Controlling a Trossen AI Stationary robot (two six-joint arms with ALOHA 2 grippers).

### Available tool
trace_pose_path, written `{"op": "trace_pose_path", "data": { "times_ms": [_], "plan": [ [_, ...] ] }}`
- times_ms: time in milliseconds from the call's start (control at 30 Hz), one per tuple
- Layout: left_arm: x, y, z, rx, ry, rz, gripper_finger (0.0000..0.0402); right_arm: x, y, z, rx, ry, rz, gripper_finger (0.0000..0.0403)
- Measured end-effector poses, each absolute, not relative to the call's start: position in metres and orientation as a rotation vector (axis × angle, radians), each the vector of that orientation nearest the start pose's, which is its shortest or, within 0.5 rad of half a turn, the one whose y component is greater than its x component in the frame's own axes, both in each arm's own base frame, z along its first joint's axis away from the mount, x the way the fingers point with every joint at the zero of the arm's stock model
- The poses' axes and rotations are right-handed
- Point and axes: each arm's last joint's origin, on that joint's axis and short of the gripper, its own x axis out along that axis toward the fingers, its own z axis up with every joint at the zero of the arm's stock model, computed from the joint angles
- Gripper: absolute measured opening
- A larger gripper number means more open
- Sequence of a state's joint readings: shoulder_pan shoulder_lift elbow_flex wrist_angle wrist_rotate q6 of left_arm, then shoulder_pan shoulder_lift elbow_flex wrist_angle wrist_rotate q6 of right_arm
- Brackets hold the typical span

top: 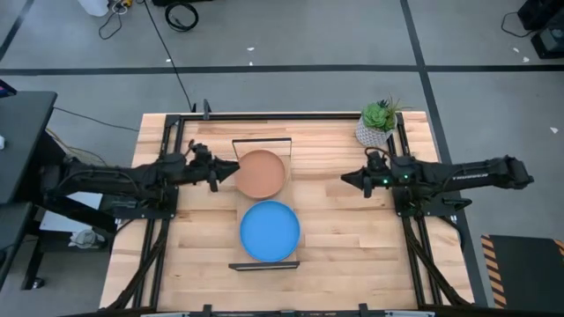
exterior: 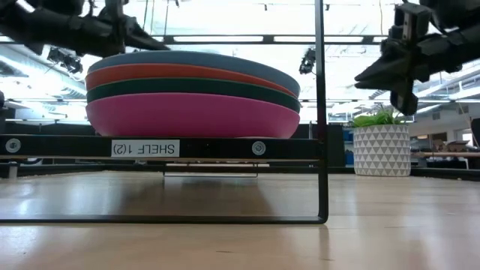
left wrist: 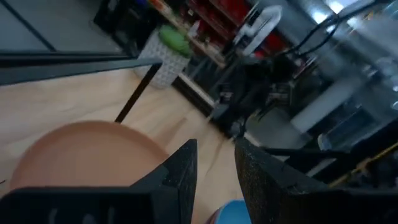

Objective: Place and stack plates onto a shelf
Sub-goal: Return to Home Position

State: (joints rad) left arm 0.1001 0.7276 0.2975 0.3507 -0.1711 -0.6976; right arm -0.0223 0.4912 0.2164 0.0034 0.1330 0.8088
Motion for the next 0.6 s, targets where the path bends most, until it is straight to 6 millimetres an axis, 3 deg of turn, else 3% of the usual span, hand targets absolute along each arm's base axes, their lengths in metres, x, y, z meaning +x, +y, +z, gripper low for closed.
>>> {"op": "trace_pose_path", "data": {
  "times_ms": [300,600],
  "plan": [
    [0.142,0.020,0.190,-0.803,-0.168,0.340,0.0116,0.119,-0.006,0.171,0.882,0.118,-0.237,0.0052],
    [0.134,0.013,0.163,-0.919,-0.143,0.342,0.0116,0.114,-0.006,0.158,0.915,0.025,-0.191,0.0049]
  ]
}}
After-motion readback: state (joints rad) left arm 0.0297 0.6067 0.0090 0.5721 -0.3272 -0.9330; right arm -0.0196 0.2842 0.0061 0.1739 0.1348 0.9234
